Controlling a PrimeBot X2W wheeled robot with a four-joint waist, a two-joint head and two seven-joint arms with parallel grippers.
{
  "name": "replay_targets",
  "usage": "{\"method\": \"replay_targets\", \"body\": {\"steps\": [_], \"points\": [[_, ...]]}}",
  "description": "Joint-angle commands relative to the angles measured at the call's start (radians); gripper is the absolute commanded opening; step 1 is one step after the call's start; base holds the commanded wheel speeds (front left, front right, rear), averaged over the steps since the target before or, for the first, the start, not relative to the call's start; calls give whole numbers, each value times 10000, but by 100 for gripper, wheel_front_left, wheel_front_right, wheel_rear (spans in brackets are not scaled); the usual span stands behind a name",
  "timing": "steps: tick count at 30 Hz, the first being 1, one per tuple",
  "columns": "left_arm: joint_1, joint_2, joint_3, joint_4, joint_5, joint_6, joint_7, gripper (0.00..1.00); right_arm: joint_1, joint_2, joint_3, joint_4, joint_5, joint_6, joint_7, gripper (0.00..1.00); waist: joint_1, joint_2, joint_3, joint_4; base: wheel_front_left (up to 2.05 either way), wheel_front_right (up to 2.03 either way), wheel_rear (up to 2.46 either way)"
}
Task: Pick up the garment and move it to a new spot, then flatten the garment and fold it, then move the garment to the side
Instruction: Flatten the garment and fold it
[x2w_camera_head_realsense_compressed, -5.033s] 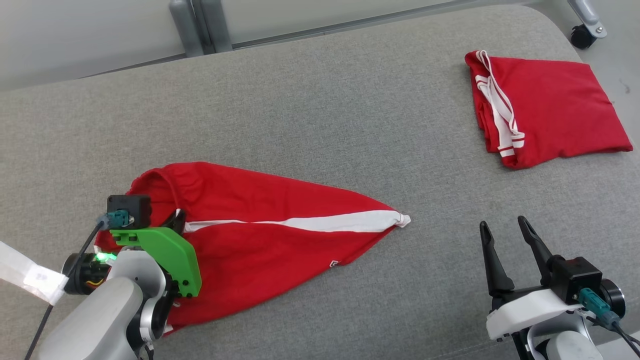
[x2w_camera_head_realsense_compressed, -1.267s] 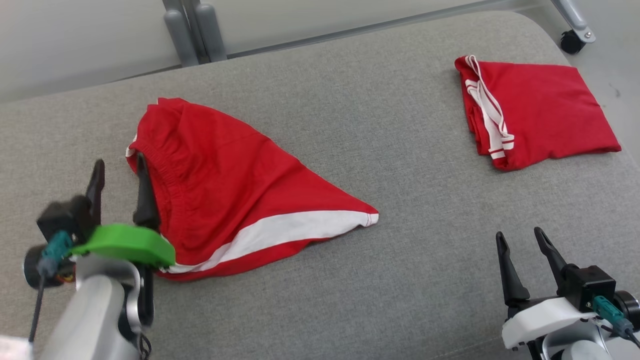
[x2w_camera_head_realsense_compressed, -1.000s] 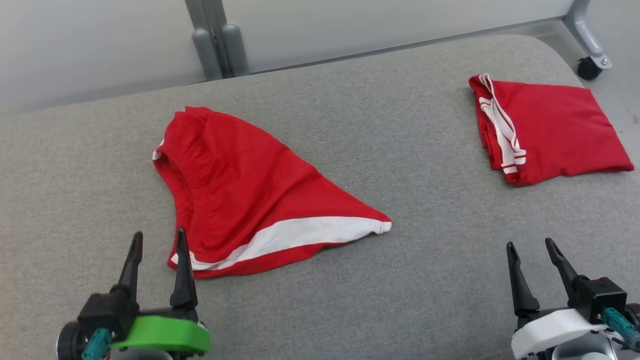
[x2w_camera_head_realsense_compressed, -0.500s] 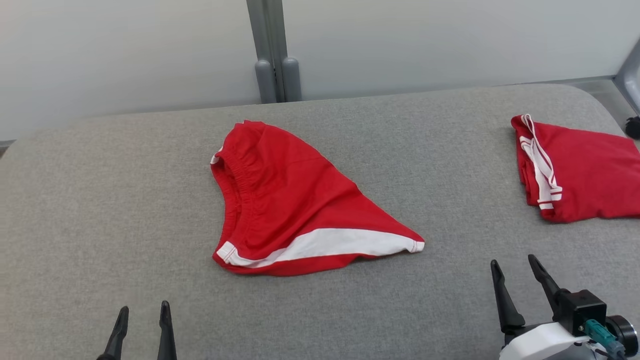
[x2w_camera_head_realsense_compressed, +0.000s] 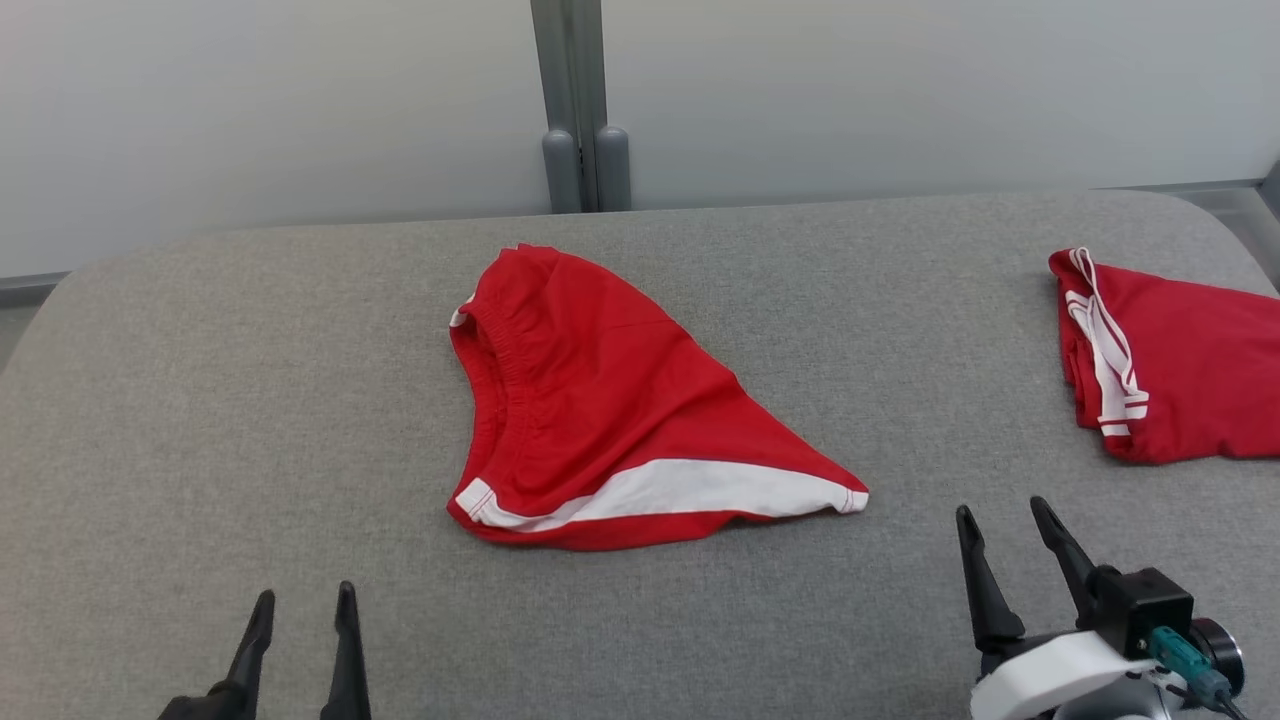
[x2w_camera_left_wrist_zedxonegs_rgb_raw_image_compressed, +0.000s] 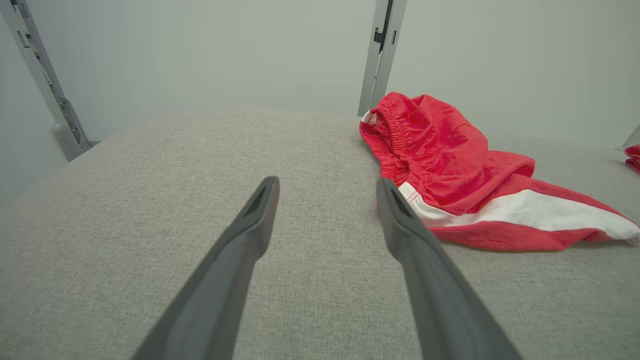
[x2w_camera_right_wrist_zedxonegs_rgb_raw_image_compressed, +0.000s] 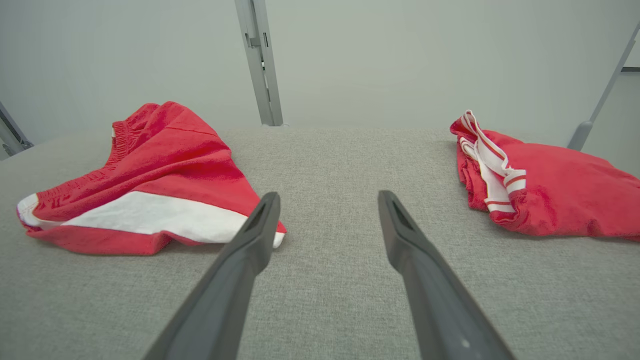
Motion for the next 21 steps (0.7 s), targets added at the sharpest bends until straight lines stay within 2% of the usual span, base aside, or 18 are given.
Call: {"method": "replay_targets", "body": {"steps": [1,5,12,21], "points": [[-359,-22,-174,108,-5,-42,2,100,-353,27,158,-116,251,-8,1,100,0,0,124,-4,0,0,0],[-1419,299,-1045,1013,70,-50,6,100,-1187,-177,797,662,770,-9,3,100,0,0,740,-37,0,0,0],[-3924,795,-2556,2614,-225,-33,931,100,-3040,-365,2216,2947,1679,-9,1465,100,0,0,1661,52,0,0,0],[-5360,1392,-3888,3690,-803,-33,1116,100,-4012,-20,2809,4223,2616,-6,939,100,0,0,2355,-40,0,0,0]]}}
